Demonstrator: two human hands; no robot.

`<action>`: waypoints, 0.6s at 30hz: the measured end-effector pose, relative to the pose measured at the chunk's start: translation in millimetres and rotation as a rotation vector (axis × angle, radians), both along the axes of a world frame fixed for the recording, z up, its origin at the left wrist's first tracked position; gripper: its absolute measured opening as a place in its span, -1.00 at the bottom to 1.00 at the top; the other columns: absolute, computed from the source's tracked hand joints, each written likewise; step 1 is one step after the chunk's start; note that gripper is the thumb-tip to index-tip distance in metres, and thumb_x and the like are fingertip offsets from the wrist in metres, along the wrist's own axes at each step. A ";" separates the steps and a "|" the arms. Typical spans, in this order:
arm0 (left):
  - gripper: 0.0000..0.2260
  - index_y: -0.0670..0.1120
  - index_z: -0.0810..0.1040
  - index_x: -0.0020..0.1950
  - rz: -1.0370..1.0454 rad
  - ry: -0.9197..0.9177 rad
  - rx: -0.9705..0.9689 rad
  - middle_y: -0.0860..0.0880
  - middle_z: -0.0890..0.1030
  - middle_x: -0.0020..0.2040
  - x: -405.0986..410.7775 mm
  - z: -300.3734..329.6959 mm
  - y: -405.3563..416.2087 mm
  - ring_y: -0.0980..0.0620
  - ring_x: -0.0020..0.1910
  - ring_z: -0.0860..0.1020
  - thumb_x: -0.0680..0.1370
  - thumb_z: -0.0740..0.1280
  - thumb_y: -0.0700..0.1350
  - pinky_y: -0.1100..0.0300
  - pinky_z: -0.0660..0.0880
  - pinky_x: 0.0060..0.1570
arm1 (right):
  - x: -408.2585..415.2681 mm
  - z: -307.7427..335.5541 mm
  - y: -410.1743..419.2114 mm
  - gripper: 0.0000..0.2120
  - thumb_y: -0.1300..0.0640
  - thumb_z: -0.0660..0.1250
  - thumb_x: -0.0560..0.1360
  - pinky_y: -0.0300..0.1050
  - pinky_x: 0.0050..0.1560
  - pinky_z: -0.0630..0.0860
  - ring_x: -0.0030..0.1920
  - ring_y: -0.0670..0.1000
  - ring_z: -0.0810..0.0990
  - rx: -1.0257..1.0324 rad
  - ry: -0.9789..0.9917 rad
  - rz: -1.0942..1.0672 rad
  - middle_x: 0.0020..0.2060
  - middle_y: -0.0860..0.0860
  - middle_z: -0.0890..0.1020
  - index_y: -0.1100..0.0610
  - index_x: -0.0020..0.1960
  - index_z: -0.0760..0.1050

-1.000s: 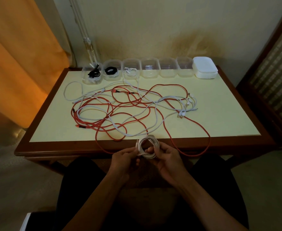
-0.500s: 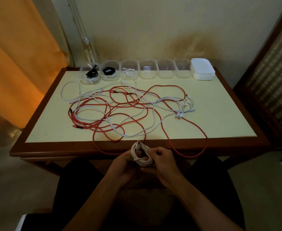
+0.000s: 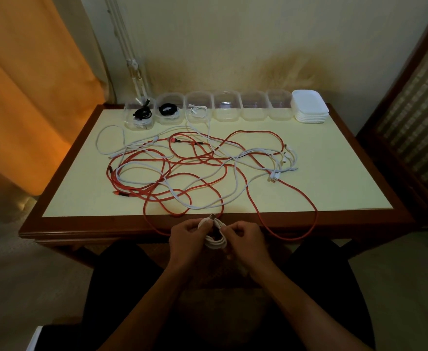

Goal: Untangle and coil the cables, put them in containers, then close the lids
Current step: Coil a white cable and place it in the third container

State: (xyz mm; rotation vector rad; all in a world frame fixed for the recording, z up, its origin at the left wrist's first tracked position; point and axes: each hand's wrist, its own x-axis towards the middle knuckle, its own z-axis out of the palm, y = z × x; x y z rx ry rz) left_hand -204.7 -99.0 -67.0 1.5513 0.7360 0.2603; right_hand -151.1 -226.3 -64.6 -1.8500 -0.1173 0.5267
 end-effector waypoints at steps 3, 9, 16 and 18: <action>-0.90 -0.11 0.68 -0.01 -0.034 0.001 0.104 -0.02 0.71 -0.15 6.9 3.8 3.4 0.12 -0.19 0.68 0.54 0.39 -0.13 0.22 0.61 -0.13 | 7.4 6.4 0.8 -0.88 0.10 0.38 0.56 -0.26 -0.37 0.54 -0.30 -0.03 0.67 -0.023 -0.008 0.032 -0.24 0.05 0.69 0.15 -0.06 0.62; -0.81 -0.09 0.63 0.14 -0.169 -0.017 0.094 -0.02 0.70 -0.02 30.7 22.3 21.5 0.09 -0.08 0.68 0.55 0.37 -0.11 0.08 0.63 -0.01 | 41.4 32.2 8.1 -0.91 0.13 0.38 0.56 -0.22 -0.26 0.62 -0.21 -0.06 0.70 -0.032 -0.043 0.040 -0.15 0.01 0.70 0.14 -0.01 0.63; -0.76 -0.14 0.58 0.17 -0.102 -0.138 0.134 -0.06 0.68 -0.09 83.8 49.5 59.7 0.06 -0.18 0.69 0.55 0.39 -0.07 0.10 0.64 -0.26 | 105.7 59.4 34.0 -0.82 0.23 0.37 0.55 0.04 -0.30 0.61 -0.34 0.09 0.61 0.009 -0.182 -0.010 -0.30 0.25 0.66 0.26 -0.19 0.64; -0.85 -0.12 0.61 0.07 -0.078 -0.164 0.190 -0.06 0.70 -0.14 105.2 54.2 79.3 0.00 -0.21 0.69 0.56 0.38 -0.09 0.04 0.64 -0.25 | 130.0 64.7 44.7 -0.86 0.21 0.38 0.54 -0.01 -0.30 0.58 -0.32 0.06 0.62 -0.007 -0.235 0.005 -0.32 0.18 0.67 0.21 -0.16 0.65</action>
